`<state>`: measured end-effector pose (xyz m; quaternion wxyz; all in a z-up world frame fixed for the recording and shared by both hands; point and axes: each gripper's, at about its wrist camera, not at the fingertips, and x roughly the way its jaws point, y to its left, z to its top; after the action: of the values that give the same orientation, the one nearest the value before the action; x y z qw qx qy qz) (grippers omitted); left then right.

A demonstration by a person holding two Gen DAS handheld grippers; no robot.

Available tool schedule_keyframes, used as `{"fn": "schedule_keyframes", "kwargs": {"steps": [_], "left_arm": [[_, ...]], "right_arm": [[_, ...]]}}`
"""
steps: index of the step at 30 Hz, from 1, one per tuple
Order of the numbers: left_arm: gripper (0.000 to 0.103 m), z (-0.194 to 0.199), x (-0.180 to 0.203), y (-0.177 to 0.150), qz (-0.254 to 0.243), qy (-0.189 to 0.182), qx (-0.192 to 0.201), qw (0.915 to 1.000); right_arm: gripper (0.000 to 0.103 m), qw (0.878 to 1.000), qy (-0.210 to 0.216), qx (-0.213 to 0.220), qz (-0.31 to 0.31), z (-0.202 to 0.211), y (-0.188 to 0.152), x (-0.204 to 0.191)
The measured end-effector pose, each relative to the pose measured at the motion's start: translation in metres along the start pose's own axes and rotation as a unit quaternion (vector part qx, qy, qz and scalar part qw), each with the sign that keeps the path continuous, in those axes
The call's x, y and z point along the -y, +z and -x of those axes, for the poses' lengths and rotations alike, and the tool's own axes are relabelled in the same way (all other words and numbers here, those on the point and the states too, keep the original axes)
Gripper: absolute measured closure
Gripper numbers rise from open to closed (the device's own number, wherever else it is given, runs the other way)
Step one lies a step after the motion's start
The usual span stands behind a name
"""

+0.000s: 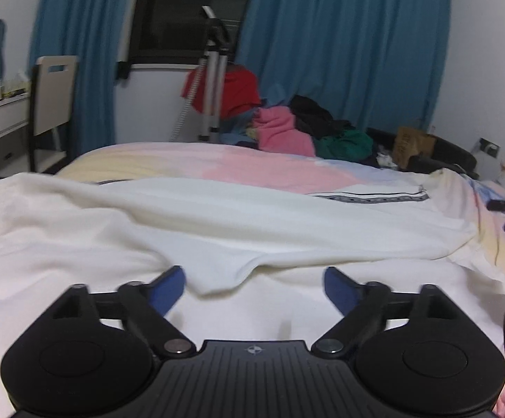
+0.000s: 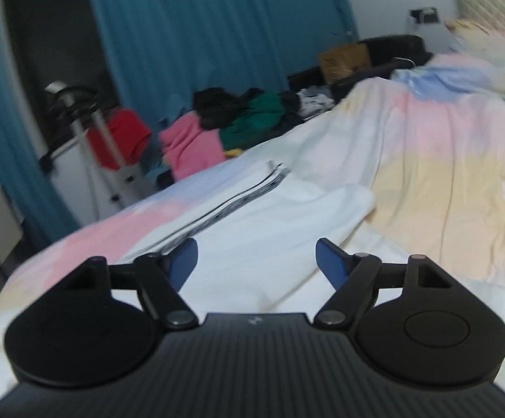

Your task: Fold clothes

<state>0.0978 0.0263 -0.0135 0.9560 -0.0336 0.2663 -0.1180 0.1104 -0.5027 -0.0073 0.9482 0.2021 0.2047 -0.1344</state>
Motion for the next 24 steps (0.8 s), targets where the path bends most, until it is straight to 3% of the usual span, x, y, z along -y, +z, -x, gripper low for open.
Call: {"fn": "schedule_keyframes", "kwargs": {"steps": [4, 7, 9, 13, 18, 21, 24], "left_arm": [[0.002, 0.026, -0.028, -0.006, 0.054, 0.032, -0.020, 0.9978], [0.002, 0.043, -0.067, -0.008, 0.110, 0.071, -0.043, 0.9905], [0.002, 0.057, -0.097, -0.008, 0.152, 0.101, -0.051, 0.9819], [0.002, 0.088, -0.156, -0.012, 0.234, 0.157, -0.070, 0.9570], [0.002, 0.107, -0.205, -0.021, 0.286, 0.158, -0.066, 0.9429], [0.007, 0.092, -0.226, -0.036, 0.379, 0.120, -0.094, 0.9127], [0.008, 0.097, -0.236, -0.058, 0.467, 0.091, -0.085, 0.8755]], "right_arm": [[0.026, 1.000, 0.001, -0.024, 0.019, 0.035, -0.012, -0.015], [0.026, 1.000, -0.005, -0.021, -0.004, 0.046, -0.014, -0.009], [0.026, 0.999, -0.012, -0.026, -0.027, 0.044, -0.015, 0.000], [0.026, 0.995, -0.034, -0.053, -0.074, 0.024, -0.017, 0.027], [0.026, 0.993, -0.059, -0.059, -0.081, 0.012, -0.019, 0.048], [0.026, 0.992, -0.079, -0.055, -0.082, 0.008, -0.018, 0.058], [0.026, 0.987, -0.114, -0.043, -0.104, 0.008, -0.018, 0.074]]}}
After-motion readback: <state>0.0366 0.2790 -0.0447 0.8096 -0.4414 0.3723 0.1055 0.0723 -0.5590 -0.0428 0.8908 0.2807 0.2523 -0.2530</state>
